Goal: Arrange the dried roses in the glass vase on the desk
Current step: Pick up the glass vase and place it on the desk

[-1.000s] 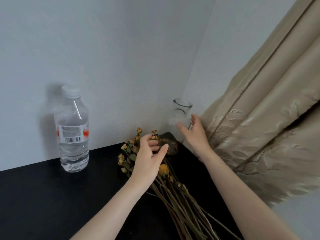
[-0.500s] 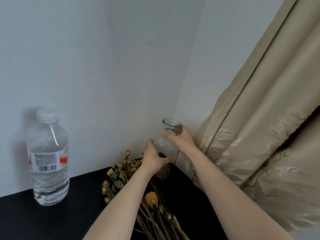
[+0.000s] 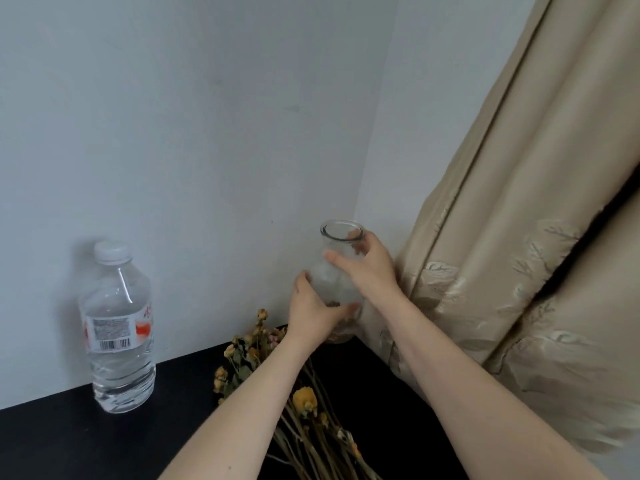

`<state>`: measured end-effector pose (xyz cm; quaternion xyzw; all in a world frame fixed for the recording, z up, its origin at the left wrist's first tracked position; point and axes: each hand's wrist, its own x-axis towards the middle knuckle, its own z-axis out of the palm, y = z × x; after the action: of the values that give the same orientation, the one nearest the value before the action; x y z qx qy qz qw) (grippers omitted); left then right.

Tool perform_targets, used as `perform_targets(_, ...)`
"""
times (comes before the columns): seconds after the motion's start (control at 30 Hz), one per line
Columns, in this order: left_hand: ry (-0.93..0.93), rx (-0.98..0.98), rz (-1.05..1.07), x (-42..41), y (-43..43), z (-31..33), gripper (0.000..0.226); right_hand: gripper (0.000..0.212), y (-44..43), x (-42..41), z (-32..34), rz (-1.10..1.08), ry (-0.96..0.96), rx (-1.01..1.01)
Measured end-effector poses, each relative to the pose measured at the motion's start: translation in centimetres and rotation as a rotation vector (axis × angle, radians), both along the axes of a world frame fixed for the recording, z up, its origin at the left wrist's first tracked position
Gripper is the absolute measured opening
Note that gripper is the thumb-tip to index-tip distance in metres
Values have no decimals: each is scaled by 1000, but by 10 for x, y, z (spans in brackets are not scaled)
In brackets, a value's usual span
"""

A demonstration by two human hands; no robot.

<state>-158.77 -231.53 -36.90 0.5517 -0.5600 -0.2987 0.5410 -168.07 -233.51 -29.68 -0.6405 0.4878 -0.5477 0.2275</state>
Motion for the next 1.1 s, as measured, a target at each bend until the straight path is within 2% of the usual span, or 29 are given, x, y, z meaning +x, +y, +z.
perform_targets(0.23, 0, -133, 97, 18, 57, 50, 115, 52, 61, 18, 58, 134, -93, -69)
perform_targets(0.47, 18, -146, 264, 67, 157, 63, 123, 47, 141, 59, 75, 312, -219, -13)
perform_targets(0.77, -2, -48, 422, 132, 294, 29, 122, 41, 253, 124, 38, 618, -203, 75)
perform_targets(1.1, 28, -4, 540, 152, 360, -23, 109, 45, 299, 154, -10, 729, -44, 118)
